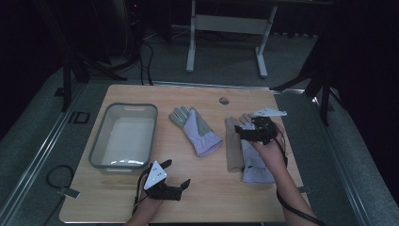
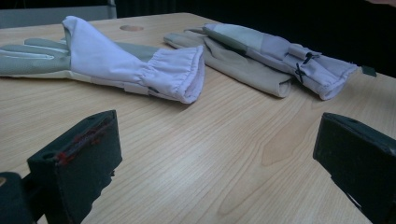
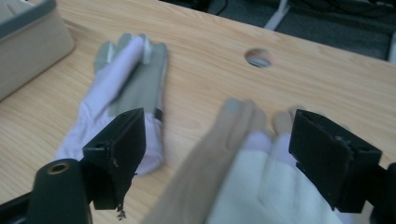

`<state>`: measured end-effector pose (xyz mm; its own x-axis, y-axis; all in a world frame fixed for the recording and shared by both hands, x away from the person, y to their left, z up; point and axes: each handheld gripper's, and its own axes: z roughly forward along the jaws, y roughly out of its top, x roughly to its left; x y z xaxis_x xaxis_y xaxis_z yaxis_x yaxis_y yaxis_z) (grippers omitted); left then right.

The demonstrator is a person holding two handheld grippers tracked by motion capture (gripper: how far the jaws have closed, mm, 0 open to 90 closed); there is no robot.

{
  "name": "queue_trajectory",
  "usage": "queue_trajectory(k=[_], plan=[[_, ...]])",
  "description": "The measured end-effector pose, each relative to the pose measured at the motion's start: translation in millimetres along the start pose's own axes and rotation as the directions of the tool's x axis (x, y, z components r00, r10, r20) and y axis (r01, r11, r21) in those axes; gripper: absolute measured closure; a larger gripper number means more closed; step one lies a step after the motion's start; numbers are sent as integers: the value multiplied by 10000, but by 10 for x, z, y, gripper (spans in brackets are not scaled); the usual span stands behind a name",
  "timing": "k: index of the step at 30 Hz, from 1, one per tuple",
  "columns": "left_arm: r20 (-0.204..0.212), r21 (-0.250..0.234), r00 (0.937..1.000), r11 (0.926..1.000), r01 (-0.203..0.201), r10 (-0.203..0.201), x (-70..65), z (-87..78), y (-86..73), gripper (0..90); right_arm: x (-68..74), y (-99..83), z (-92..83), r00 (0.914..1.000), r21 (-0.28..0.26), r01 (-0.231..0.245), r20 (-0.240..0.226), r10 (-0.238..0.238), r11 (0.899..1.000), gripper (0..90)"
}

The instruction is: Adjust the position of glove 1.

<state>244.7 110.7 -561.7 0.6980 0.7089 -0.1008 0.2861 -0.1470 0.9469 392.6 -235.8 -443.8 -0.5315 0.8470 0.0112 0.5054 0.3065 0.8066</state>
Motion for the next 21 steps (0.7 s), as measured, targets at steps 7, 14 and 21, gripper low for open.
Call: queue_trajectory(k=[7,14,21], plan=[[25,-10,10000,10000,0,0,0,-1,0,10,245,110,280,9966,135,468,-685,-458,9988,267],[83,-29,10000,10000,39,-38,3,0,0,10,402,145,601,9881,600,934,-1279,-852,9938,358],[140,-22,9999,10000,86,-85,12,-2,-1,10,562,167,1020,9781,1184,1267,-1804,-1041,9848,423]])
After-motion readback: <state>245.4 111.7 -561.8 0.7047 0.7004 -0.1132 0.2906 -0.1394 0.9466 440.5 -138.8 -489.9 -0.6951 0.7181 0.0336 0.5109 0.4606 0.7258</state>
